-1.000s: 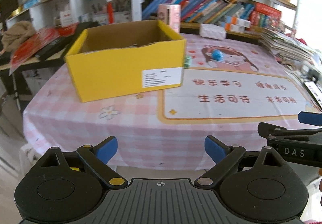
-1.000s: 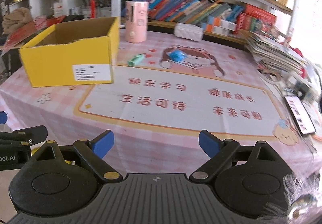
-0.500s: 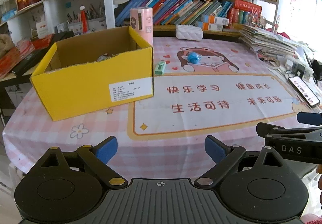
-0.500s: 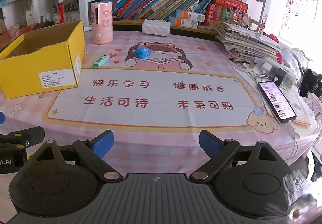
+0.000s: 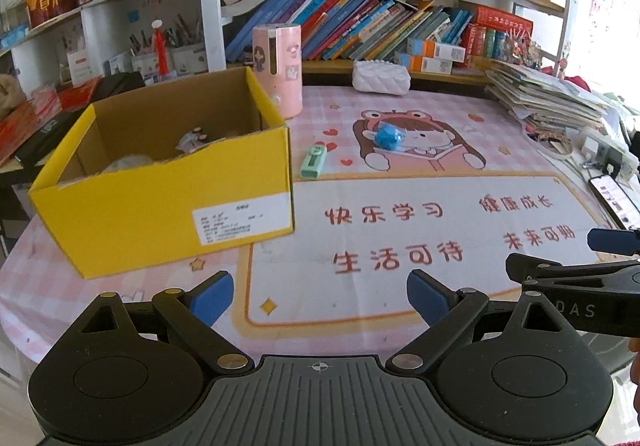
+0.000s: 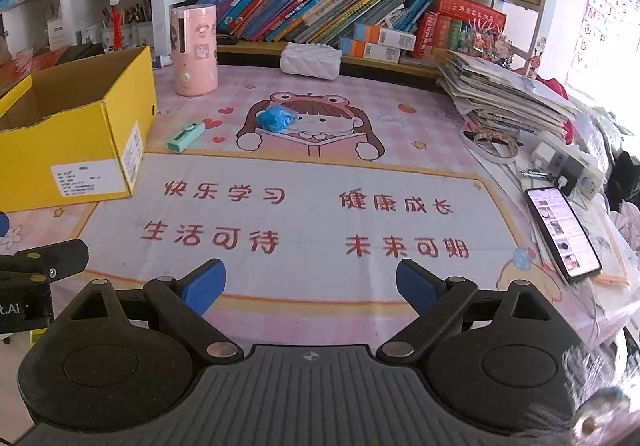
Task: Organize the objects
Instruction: 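Move both tools toward the mint-green stapler and blue plastic bag, then grasp the mint-green stapler with the left tool while the right tool grasps the blue bag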
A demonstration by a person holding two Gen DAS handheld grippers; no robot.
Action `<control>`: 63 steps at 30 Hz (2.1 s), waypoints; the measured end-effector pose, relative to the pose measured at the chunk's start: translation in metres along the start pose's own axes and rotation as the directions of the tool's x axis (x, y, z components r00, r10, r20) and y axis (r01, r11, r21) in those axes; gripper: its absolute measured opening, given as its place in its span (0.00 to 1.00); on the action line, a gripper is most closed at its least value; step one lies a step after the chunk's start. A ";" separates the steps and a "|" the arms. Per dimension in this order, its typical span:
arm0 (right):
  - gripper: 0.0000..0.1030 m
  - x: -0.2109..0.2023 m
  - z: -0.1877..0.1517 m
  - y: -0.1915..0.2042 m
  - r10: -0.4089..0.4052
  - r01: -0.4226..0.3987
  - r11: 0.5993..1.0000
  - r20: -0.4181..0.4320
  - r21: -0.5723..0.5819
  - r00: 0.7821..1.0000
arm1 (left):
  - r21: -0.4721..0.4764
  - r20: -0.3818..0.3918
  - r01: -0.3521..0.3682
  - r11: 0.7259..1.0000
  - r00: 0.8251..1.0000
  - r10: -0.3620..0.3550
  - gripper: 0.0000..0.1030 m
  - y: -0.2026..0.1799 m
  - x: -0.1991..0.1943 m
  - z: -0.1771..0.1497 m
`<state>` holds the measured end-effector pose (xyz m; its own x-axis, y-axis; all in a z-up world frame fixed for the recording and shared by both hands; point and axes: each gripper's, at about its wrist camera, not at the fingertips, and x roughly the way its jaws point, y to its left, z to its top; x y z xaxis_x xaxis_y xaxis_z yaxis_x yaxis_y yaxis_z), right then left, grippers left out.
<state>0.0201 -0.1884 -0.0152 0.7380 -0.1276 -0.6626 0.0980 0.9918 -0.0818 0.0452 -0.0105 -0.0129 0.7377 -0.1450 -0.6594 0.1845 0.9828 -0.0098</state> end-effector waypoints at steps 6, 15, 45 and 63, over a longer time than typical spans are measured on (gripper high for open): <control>0.90 0.023 0.018 -0.011 0.029 -0.029 0.999 -0.005 -0.023 1.000 | -0.008 0.000 -0.019 1.000 1.000 0.019 0.93 -0.014 0.018 0.017; 0.90 0.055 0.050 -0.037 0.078 -0.078 0.995 0.005 -0.058 0.997 | -0.033 0.007 -0.051 0.998 0.999 0.051 0.93 -0.038 0.046 0.044; 0.49 0.164 0.125 -0.087 0.352 -0.345 0.926 0.021 -0.153 0.936 | -0.131 -0.054 -0.309 0.942 0.951 0.305 0.54 -0.078 0.142 0.098; 0.51 0.236 0.157 -0.078 0.428 -0.418 0.883 -0.002 -0.213 0.904 | -0.249 -0.188 -0.486 0.838 0.873 0.451 0.63 -0.055 0.232 0.119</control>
<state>0.2913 -0.2965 -0.0479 0.7075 0.3088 -0.6357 -0.3647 0.9300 0.0459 0.2839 -0.1123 -0.0757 0.6051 0.3377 -0.7210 -0.3658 0.9223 0.1250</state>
